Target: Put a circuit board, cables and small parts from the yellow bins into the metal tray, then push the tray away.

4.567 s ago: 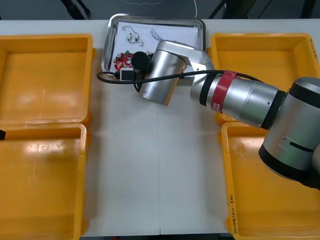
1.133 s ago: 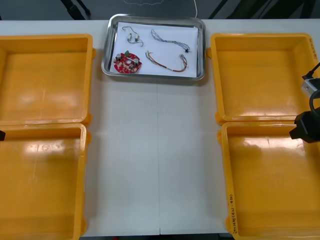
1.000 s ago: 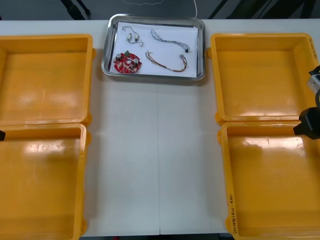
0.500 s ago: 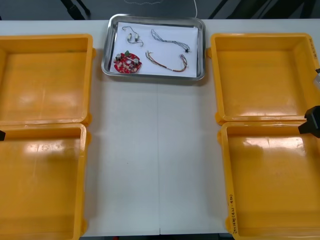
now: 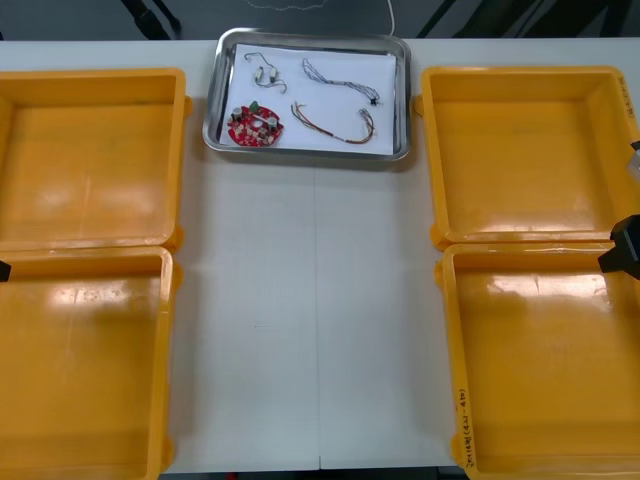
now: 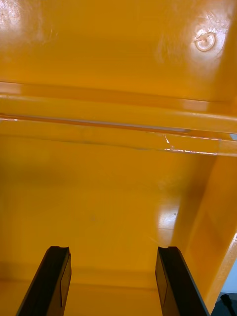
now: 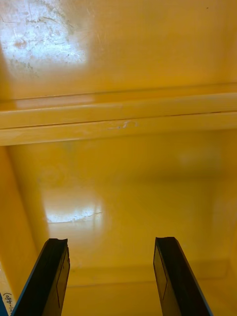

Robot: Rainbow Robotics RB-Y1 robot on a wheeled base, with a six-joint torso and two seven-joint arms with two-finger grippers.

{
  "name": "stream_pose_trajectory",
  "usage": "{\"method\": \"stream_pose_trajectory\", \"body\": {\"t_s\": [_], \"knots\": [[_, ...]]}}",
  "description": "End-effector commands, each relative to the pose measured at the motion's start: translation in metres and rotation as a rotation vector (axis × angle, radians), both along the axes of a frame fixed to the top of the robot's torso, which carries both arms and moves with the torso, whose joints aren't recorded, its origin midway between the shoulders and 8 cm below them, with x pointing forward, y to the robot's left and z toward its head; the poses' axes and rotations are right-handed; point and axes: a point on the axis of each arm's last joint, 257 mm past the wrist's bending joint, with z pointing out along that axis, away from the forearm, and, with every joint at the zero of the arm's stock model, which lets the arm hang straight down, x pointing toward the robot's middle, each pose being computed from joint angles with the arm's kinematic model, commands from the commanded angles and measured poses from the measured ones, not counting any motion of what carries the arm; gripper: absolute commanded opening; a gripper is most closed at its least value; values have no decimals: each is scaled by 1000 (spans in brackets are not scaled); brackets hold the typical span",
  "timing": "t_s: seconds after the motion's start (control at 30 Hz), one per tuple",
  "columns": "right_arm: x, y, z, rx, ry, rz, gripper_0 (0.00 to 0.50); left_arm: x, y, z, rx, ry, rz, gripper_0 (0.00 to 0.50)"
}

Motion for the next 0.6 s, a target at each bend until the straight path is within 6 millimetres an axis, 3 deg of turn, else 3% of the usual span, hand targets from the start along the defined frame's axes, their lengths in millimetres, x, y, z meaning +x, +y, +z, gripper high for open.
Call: {"method": "stream_pose_trajectory", "body": {"t_s": [0.03, 0.6], "knots": [[3, 2, 13, 31, -37, -51, 500, -3, 6, 9, 26, -18, -15, 500], [3, 1, 13, 28, -37, -54, 500, -3, 6, 9, 26, -18, -15, 500]]}}
